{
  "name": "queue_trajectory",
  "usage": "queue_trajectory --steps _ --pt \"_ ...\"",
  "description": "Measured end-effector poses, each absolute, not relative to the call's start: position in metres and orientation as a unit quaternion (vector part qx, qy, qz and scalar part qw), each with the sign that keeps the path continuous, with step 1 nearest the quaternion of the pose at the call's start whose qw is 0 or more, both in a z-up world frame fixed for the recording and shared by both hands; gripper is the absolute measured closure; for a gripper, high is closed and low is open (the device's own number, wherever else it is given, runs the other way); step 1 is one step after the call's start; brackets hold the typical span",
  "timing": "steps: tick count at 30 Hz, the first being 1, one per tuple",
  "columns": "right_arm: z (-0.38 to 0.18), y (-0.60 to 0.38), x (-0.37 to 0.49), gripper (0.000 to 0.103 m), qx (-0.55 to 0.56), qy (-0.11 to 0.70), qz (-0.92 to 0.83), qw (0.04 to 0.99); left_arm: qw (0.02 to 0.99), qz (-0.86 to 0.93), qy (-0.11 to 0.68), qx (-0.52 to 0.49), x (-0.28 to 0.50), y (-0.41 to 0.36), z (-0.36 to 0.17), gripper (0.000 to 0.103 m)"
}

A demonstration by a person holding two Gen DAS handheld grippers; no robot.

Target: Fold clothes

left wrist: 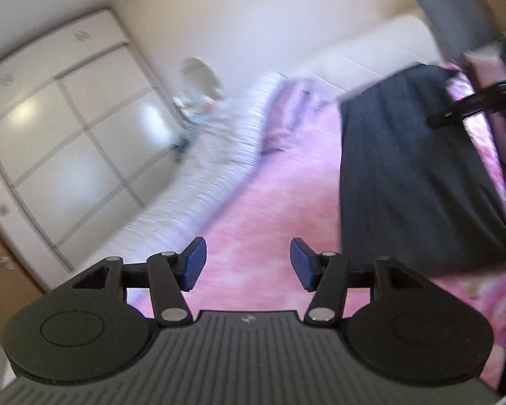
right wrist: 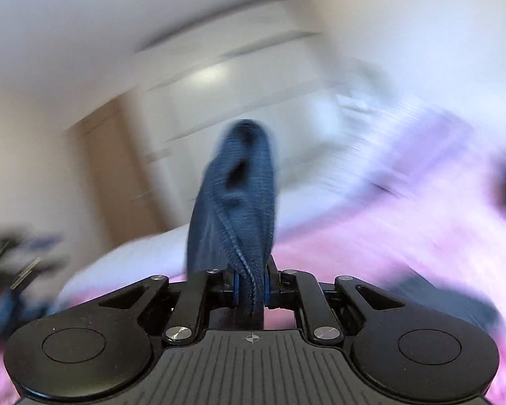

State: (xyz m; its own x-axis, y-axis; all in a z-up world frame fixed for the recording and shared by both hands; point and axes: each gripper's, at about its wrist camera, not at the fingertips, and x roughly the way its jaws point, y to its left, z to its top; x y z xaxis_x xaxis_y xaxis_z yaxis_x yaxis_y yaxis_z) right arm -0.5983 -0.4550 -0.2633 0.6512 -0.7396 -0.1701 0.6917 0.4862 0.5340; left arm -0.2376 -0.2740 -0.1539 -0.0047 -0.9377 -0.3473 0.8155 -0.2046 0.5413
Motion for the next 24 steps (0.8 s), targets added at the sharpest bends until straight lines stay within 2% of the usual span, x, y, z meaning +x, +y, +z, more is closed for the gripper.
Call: queue_trajectory --steps 2,3,10,13,15,17,21,24 --pt "-0.298 -0.484 -0.625 0.079 0.401 -0.013 -0.448 0.799 0.601 -0.719 -0.071 0.341 -0.254 -0.283 -0.173 0.052" --pt "-0.305 -0.487 -0.634 0.079 0.425 -0.021 -0.442 0.790 0.593 -0.727 -0.059 0.342 -0.262 -0.288 -0.181 0.052" --pt "-0.316 -0.491 -0.673 0.076 0.494 -0.099 -0.406 0.763 0.553 -0.759 -0.026 0.343 -0.309 -0.328 -0.225 0.052" --pt "-0.318 -0.502 -0.677 0.078 0.510 -0.105 -0.408 0.750 0.540 -0.768 -0.022 0.344 -0.321 -0.362 -0.238 0.052" --pt "-0.309 -0.507 -0.668 0.088 0.488 -0.096 -0.400 0.770 0.535 -0.771 -0.014 0.344 -0.328 -0.377 -0.243 0.052" --pt "-0.297 -0.515 -0.666 0.091 0.456 -0.093 -0.385 0.797 0.530 -0.775 -0.001 0.345 -0.334 -0.392 -0.249 0.052" --pt "-0.315 -0.530 -0.679 0.090 0.481 -0.060 -0.392 0.782 0.520 -0.776 0.024 0.356 -0.344 -0.407 -0.261 0.052" --pt "-0.328 -0.526 -0.700 0.089 0.505 -0.078 -0.375 0.773 0.513 -0.777 0.035 0.362 -0.351 -0.408 -0.268 0.052"
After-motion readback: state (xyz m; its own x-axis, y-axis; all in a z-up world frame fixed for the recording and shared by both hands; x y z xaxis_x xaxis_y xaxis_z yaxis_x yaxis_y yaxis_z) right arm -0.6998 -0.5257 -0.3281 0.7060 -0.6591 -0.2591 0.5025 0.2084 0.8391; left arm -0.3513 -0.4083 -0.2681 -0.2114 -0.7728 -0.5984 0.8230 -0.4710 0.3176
